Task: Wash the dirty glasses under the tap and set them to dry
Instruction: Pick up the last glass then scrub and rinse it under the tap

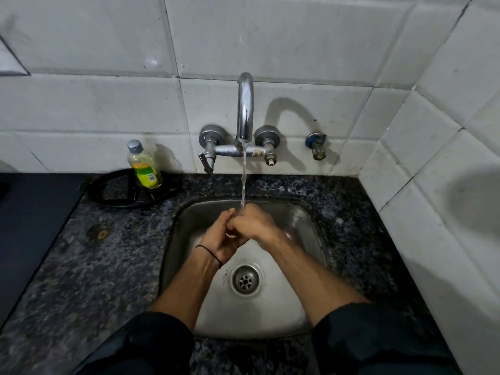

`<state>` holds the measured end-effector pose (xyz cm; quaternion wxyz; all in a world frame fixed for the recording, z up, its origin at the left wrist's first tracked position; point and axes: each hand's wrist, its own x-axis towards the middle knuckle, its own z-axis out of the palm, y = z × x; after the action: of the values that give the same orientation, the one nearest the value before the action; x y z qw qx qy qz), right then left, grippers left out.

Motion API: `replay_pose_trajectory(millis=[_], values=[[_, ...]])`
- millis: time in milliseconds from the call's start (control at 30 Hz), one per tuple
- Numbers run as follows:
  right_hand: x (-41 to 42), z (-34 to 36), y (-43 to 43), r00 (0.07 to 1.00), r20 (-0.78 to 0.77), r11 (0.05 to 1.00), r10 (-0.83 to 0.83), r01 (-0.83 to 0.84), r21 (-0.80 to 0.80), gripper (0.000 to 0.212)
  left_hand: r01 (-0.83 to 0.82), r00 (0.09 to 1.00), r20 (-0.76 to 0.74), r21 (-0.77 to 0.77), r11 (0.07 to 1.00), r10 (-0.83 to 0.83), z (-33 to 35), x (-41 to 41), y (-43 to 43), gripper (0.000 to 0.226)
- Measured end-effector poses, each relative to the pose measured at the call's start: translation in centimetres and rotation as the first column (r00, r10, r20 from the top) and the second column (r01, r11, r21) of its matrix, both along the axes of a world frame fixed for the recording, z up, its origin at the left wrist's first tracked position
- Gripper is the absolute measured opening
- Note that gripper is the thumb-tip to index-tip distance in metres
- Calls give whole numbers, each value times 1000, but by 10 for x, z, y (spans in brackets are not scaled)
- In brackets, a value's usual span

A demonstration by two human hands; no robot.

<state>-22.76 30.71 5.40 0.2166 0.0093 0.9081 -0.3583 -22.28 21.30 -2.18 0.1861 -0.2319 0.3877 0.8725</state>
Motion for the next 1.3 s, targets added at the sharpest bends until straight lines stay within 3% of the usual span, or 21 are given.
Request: replay_pose_trajectory(millis=[67,133,200,233,300,400,467,600,667,733,800,833,900,967,1000,1033,1067,1133,1233,1300], values=[[0,-2,6,966,-64,953,250,-234,195,18,66,997,31,-46,997,-65,4,0,-6,33],[1,-2,14,838,-126,792,531,-438,426,17,102,993,72,-71,992,-96,10,-3,-11,36],[5,-2,20,708,-141,629,692,-496,598,32,108,991,90,-93,990,-100,14,-6,-12,34],[7,-4,20,690,-163,616,706,-483,623,39,102,993,72,-100,990,-95,15,-7,-12,32],[9,-5,17,754,-218,712,620,-425,559,40,72,997,28,-98,993,-70,15,-7,-12,27],[7,-3,12,954,-178,958,243,-208,198,20,51,998,-35,-68,996,-54,16,-2,-9,21],[8,-2,7,988,-129,994,86,-77,75,22,43,997,-57,-54,998,-46,12,1,-6,21],[11,-4,5,933,-219,925,285,-207,320,26,54,998,-43,-16,998,-55,13,6,-9,18],[11,-3,12,818,-262,809,512,-358,466,27,75,997,7,-52,996,-75,15,4,-14,22],[12,-2,20,650,-261,640,714,-453,621,46,88,996,19,-75,993,-86,22,2,-15,32],[13,-6,22,605,-257,588,754,-446,675,59,91,995,-18,-95,991,-93,27,0,-14,31],[12,-8,20,645,-258,626,719,-441,643,59,71,997,-37,-96,993,-75,28,-1,-13,30],[8,-17,14,792,-275,801,545,-396,448,51,17,997,-67,-98,995,-23,30,0,-10,26],[8,-18,8,946,-211,970,244,-238,56,34,-9,996,-91,-70,997,2,27,2,-7,22],[7,-17,6,991,-104,973,79,-99,-210,24,-15,994,-109,-49,999,10,28,4,-5,22],[7,-15,6,998,43,900,-54,67,-431,18,-28,991,-130,-27,999,24,28,7,-5,22],[6,-15,6,971,172,797,-163,233,-557,19,-52,986,-159,-30,998,46,28,8,-5,20],[4,-21,8,865,374,552,-335,502,-666,26,-127,969,-224,-74,989,108,28,8,-5,25],[2,-32,9,605,682,140,-410,781,-609,34,-261,932,-328,-306,916,156,40,7,2,44],[5,-36,7,454,814,-30,-363,867,-497,36,-250,893,-450,-452,856,23,47,9,10,52]])
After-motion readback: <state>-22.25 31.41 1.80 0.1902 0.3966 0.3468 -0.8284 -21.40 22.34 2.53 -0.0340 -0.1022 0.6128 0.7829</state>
